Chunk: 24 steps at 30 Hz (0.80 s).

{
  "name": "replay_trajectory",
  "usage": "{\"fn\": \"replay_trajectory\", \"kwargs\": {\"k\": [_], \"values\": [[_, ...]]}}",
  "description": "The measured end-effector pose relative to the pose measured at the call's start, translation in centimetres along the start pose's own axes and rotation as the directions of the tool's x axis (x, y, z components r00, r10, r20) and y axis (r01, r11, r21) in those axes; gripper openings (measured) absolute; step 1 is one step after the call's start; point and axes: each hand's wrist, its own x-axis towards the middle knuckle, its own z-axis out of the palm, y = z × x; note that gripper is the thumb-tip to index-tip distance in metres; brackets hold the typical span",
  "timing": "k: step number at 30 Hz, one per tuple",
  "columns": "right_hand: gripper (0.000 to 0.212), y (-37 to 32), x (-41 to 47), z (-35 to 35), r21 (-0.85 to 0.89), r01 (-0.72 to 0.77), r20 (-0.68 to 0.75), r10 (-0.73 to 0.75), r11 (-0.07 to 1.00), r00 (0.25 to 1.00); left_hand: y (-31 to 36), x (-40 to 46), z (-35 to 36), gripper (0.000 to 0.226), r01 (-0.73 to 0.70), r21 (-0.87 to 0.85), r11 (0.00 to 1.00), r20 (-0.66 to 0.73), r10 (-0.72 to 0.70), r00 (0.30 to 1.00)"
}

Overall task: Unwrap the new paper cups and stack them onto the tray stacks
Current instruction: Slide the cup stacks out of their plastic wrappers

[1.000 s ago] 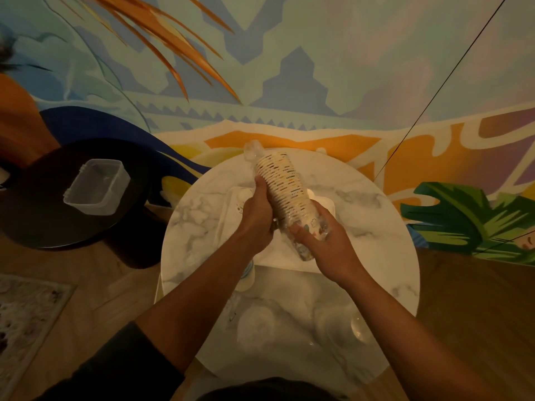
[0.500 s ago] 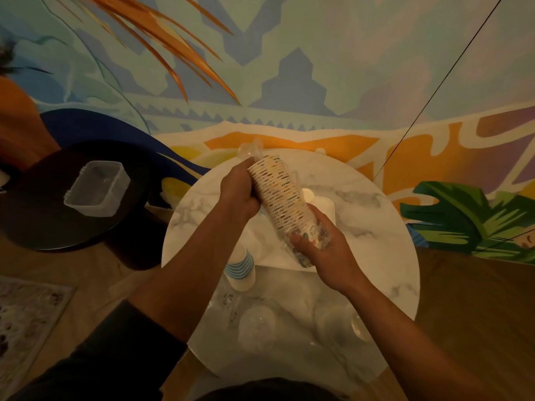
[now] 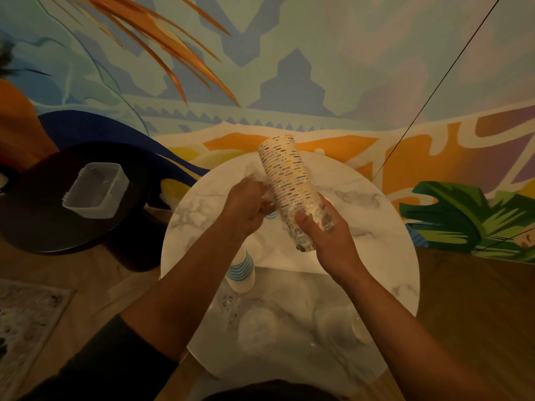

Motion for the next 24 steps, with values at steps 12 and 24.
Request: {"fn": "replay_trajectory", "kwargs": {"k": [12,24], "values": [[0.046,-0.9,0.8,0.8,-0.117,0.092,0.131,-0.077,0.989,0.988,2.9,0.4,0.2,0.07,-0.193,0.065,0.979,-0.124,0.2,0.972],[0.057,-1.6,3.1,2.2,-0.427,0.051,-0.141,-0.122,0.903,0.982,-1.6,-0.3,1.5,0.043,-0.121,-0.033,0.992,0.026,0.121,0.992]]}}
